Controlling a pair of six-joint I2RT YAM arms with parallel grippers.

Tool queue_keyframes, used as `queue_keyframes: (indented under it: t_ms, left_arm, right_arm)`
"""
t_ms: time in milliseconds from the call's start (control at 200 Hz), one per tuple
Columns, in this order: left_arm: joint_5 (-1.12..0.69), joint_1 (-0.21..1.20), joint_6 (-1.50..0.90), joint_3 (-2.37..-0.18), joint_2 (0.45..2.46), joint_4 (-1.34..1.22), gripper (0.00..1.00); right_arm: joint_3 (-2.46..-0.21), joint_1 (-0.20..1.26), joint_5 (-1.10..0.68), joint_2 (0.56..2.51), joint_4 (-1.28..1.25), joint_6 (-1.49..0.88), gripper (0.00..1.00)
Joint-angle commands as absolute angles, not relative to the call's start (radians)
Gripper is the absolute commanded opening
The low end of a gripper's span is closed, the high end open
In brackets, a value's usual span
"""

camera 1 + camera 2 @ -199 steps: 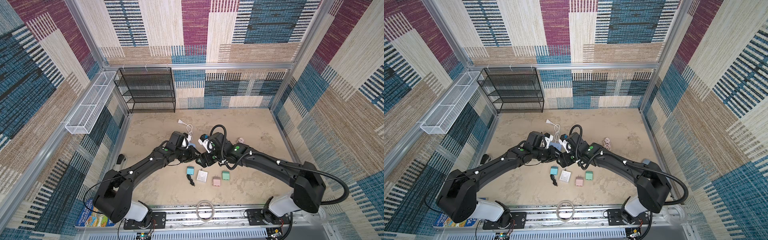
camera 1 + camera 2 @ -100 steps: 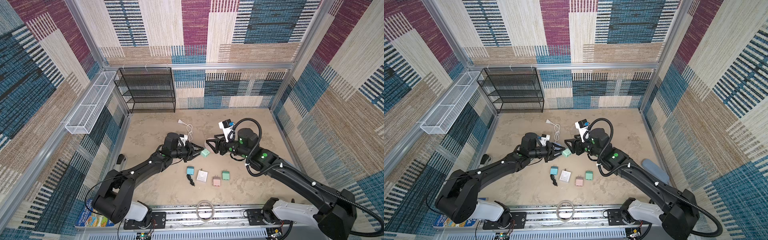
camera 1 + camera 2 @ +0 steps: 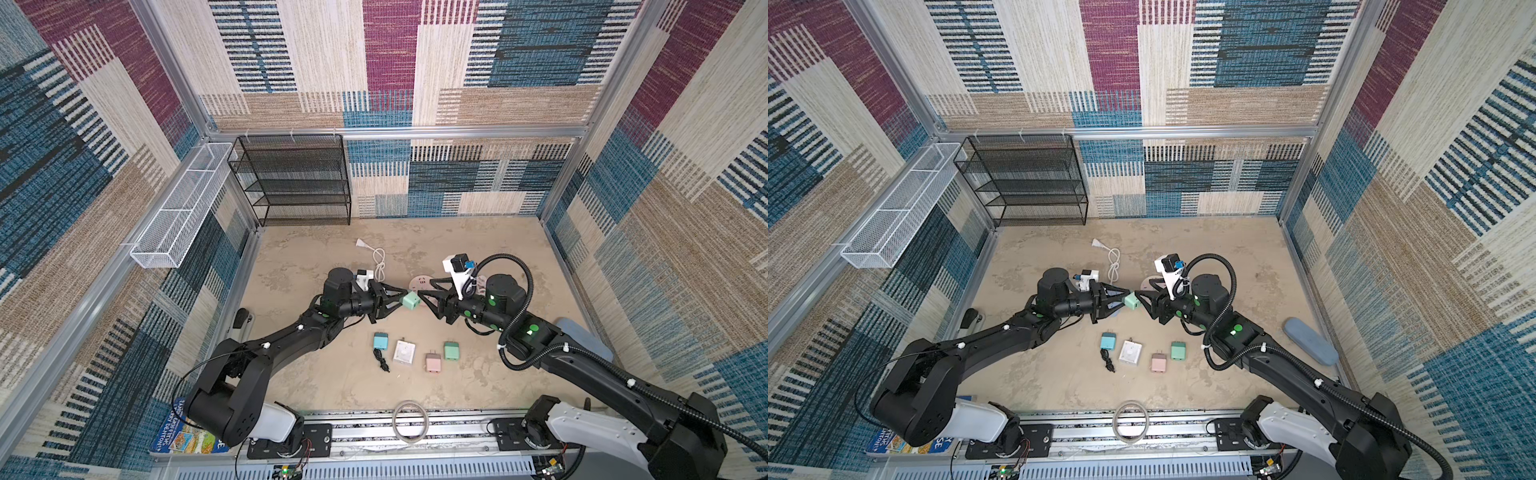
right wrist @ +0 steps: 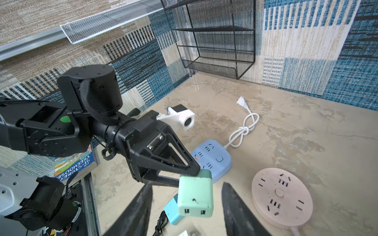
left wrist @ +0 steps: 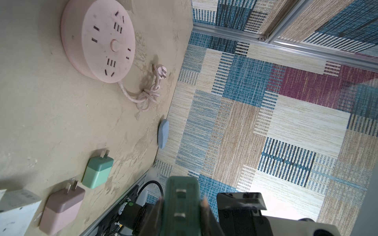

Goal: Insert plugs into power strip
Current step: Pick up the plug from the center of the table.

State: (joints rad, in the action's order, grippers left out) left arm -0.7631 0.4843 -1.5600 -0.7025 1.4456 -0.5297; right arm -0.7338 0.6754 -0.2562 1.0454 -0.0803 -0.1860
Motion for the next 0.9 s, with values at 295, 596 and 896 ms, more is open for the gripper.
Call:
queue_keyframes:
  t_ms: [295, 596, 896]
  left_arm:
    - [-0.787, 0.482, -1.594, -0.699, 1.455, -0.658, 0.00]
    - [-0.784, 0.483, -1.606, -0.680, 1.460, -0.703, 0.00]
    - [-0.785, 0.483, -1.613, -0.690, 1.466, -0.713, 0.00]
  right_arm:
    - [-0.701, 0.676, -0.283, 1.091, -0.153, -0.223, 0.57]
    - [-0.709, 0.677, -0.291, 1.158, -0.171, -0.225, 0.57]
    - [-0.714, 0.677, -0.303, 1.176, -0.186, -0.227, 0.57]
